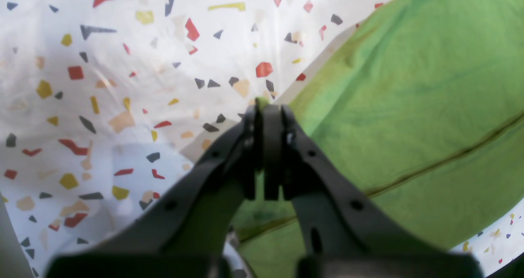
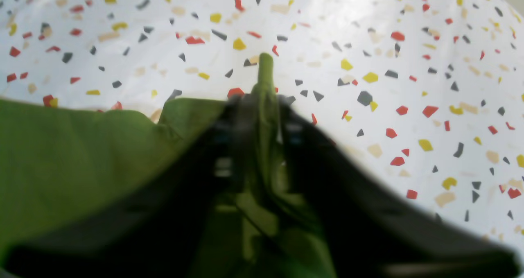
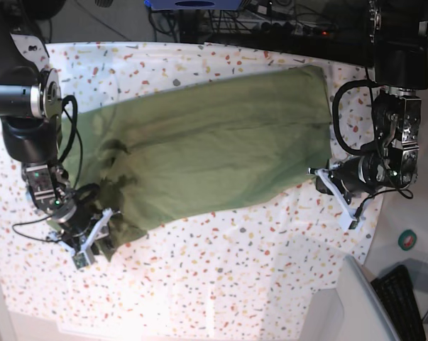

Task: Layout the t-shirt on the table in an organized manner, then fold the t-shirt properly
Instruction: 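Hold the hem with both grippers and pull it toward the collar, then drag the shirt with both grippers to straighten it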

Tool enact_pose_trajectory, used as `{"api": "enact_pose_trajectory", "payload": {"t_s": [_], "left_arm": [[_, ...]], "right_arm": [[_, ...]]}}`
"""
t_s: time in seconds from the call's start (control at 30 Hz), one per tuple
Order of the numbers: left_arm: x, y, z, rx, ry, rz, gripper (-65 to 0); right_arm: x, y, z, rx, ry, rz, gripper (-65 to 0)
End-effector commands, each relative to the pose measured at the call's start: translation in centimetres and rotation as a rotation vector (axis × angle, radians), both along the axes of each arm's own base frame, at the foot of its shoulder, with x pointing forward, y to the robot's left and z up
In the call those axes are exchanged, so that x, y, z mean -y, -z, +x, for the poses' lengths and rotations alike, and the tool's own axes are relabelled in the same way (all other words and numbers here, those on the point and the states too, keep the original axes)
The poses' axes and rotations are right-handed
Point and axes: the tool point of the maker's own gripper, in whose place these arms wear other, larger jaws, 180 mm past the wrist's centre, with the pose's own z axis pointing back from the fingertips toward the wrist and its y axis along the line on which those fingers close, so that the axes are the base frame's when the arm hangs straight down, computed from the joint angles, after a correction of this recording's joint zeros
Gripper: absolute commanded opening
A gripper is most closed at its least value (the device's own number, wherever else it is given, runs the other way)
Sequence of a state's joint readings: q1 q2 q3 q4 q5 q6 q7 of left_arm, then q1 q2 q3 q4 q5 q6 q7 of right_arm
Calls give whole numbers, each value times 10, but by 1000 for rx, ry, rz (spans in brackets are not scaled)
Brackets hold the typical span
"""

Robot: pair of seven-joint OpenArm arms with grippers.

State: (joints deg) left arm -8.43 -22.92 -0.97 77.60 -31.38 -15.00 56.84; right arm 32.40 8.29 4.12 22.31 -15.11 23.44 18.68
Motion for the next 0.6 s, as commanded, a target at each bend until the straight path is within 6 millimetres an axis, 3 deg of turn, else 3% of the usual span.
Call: {"api": "enact_pose_trajectory", "payload": {"t_s": [0.0, 0.03, 0.13, 0.2, 0.27, 0.33, 0.47, 0.57], "left_arm": [[-5, -14, 12, 45, -6, 4, -650], [-5, -14, 12, 45, -6, 4, -650], [-5, -14, 13, 47, -7, 4, -650], [-7, -13, 13, 41, -12, 4, -650], [-8, -10, 13, 33, -17, 3, -650], [-9, -10, 13, 33, -18, 3, -650], [-8, -10, 13, 32, -16, 3, -650], [-6, -9, 12, 30, -12, 3, -650]], "right_arm": [[4, -36, 27, 102, 18, 21, -335], [5, -37, 28, 107, 18, 19, -297], [14, -67, 39, 197, 42, 21, -300], [33, -87, 37, 272, 108, 34, -360], [50, -93, 25, 268, 149, -10, -464], [57, -76, -2, 161, 166, -93, -650], [64, -41, -70, -49, 186, -226, -650], [55, -25, -111, -108, 188, -236, -650]]}}
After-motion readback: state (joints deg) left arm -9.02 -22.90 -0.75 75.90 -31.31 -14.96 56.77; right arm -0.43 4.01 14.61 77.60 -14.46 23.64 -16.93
